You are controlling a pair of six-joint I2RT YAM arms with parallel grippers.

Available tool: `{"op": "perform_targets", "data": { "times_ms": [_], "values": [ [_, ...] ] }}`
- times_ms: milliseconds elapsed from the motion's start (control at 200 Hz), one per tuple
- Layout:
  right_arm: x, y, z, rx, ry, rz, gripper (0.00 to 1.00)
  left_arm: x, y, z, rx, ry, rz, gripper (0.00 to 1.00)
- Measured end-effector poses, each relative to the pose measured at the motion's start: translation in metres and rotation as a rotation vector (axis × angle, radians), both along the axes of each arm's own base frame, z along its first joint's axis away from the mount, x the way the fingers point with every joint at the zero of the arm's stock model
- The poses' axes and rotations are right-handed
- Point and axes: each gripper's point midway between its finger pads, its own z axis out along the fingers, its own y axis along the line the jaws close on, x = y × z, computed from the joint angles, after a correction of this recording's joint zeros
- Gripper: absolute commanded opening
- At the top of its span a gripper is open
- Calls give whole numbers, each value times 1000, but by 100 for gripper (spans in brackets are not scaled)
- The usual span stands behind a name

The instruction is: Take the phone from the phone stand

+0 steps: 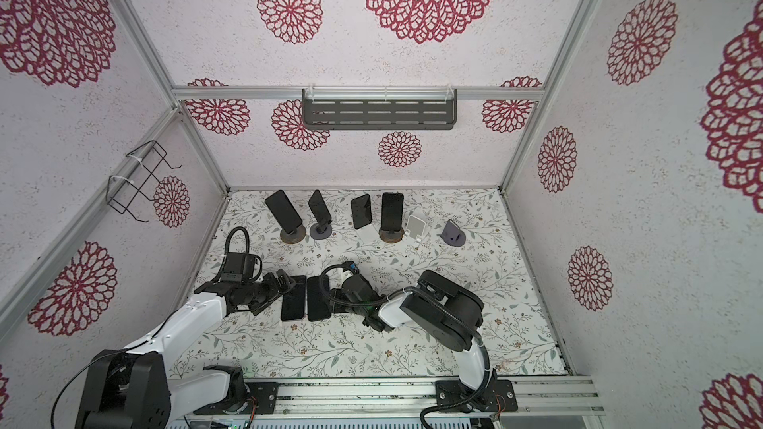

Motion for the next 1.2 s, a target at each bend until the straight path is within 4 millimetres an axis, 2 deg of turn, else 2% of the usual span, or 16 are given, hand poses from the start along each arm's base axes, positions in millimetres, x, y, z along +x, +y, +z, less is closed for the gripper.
{"op": "perform_targets", "data": {
  "times_ms": [290, 610, 741, 881, 1001, 1196],
  "values": [
    [-1, 1, 0, 7, 4, -17, 32, 1, -11, -7, -9, 8, -22, 98],
    [-4, 1, 1, 37, 25, -37, 32, 1, -12, -10, -3, 14, -18, 97],
    [-4, 1, 1, 40, 27, -40, 33, 4, -10, -6, 8, 4, -16, 97],
    [-2, -3, 3, 22, 17, -44, 38, 10, -9, 7, 17, -37, -23, 97],
    [0, -15, 16, -31, -21, -39, 41, 16, -9, 19, 29, -75, -33, 98],
    [11, -43, 67, -98, -149, -45, 43, 25, -17, 39, 77, -137, -74, 98]
  ]
}}
